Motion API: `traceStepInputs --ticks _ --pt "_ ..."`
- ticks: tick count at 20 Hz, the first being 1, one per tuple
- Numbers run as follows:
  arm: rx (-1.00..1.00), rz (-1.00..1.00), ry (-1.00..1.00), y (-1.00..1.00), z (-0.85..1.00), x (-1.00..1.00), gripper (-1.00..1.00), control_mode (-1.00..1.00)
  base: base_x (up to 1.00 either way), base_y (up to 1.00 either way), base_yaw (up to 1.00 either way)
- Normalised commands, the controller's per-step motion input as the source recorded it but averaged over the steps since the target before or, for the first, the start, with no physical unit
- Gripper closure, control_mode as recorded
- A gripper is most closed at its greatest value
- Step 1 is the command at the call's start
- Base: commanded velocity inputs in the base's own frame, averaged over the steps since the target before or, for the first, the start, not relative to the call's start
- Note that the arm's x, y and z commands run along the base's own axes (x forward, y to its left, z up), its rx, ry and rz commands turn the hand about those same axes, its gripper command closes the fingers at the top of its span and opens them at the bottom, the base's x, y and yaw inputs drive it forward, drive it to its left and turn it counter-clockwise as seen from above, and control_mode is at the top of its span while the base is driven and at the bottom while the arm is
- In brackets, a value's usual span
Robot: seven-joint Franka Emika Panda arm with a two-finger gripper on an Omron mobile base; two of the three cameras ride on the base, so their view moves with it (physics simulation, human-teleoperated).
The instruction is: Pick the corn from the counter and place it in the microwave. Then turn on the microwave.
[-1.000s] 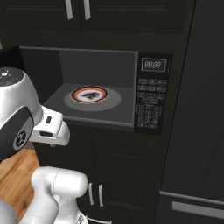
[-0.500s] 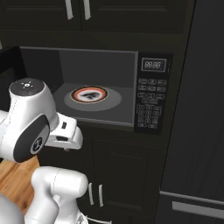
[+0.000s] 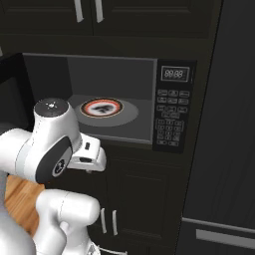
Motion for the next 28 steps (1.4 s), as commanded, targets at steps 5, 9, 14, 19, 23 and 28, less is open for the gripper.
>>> traceStepInputs --ticks 5,9,14,19,23,28 --pt "-0.07 -0.03 0.0 -0.11 -0.25 0.26 -1.0 -1.0 0.0 0.0 0.0" --pt "-0.03 -0.04 0.0 -0.11 -0.2 0.24 -1.0 -1.0 0.0 0.0 0.0" --pt "-0.01 -0.05 0.0 -0.1 -0.17 0.19 -1.0 -1.0 0.0 0.0 0.0" --pt "0.0 -0.04 0.0 -0.12 -0.13 0.15 -1.0 -1.0 0.0 0.0 0.0" --pt "0.0 -0.01 0.0 -0.09 -0.07 0.08 -1.0 -1.0 0.0 0.0 0.0" --pt "0.0 -0.04 0.0 -0.03 0.0 0.01 -1.0 -1.0 0.0 0.0 0.0"
